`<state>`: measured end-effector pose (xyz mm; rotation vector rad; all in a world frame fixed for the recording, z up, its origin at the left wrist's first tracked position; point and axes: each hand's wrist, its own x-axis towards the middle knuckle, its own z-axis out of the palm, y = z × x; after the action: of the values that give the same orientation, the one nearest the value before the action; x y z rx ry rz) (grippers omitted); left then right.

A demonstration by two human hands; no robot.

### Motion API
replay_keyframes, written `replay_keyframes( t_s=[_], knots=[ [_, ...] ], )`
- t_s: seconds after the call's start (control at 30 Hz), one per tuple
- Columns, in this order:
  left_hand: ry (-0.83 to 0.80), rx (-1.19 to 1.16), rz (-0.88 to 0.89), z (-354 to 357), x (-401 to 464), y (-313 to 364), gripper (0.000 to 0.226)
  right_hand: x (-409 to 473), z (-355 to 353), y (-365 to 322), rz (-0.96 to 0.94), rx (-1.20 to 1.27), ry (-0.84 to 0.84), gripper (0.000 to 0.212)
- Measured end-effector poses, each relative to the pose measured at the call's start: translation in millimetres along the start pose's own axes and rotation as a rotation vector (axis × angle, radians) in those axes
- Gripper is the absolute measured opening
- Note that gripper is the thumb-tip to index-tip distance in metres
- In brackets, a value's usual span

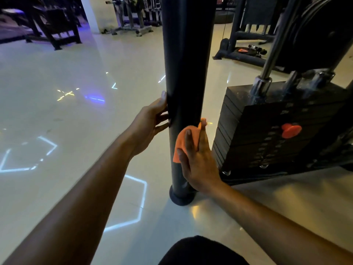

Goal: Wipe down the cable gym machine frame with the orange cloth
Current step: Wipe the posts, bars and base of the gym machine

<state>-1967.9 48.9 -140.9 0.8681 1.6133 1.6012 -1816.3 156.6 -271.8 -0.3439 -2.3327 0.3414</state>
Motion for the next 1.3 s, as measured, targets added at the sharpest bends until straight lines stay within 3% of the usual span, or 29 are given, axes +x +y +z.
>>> replay_keyframes(
  t_s=[0.27, 0.37, 0.47, 0.73, 0.97, 1.13, 1.2, 1.3],
  knots=[
    [0.001, -0.035, -0.062, -3, 5, -61, 0.059, 15, 19, -6, 0.029, 0.100, 0.197, 0.077],
    [-0.014, -0.032, -0.069, -4, 2, -82, 0.055, -25, 46, 20, -0.079, -0.012, 0.076, 0.090],
    [0.042, -0.044, -0.024, 3, 1, -89, 0.053, -46, 53, 34, -0.078, -0.032, -0.027, 0.085],
    [0.157, -0.084, 0.060, 28, -11, -92, 0.045, -28, 49, 24, -0.040, 0.033, 0.102, 0.075],
    [0.089, -0.047, 0.117, 19, -9, -139, 0.051, -86, 101, 55, -0.043, 0.005, -0.052, 0.093],
    [0.091, -0.084, 0.089, 25, -10, -184, 0.046, -54, 94, 40, -0.034, 0.140, 0.162, 0.073],
    [0.110, -0.106, 0.078, 28, -12, -193, 0.044, -55, 99, 42, -0.053, 0.112, 0.182, 0.079],
    [0.110, -0.101, 0.068, 27, -14, -205, 0.042, -88, 118, 60, -0.097, 0.002, 0.072, 0.098]
  ],
)
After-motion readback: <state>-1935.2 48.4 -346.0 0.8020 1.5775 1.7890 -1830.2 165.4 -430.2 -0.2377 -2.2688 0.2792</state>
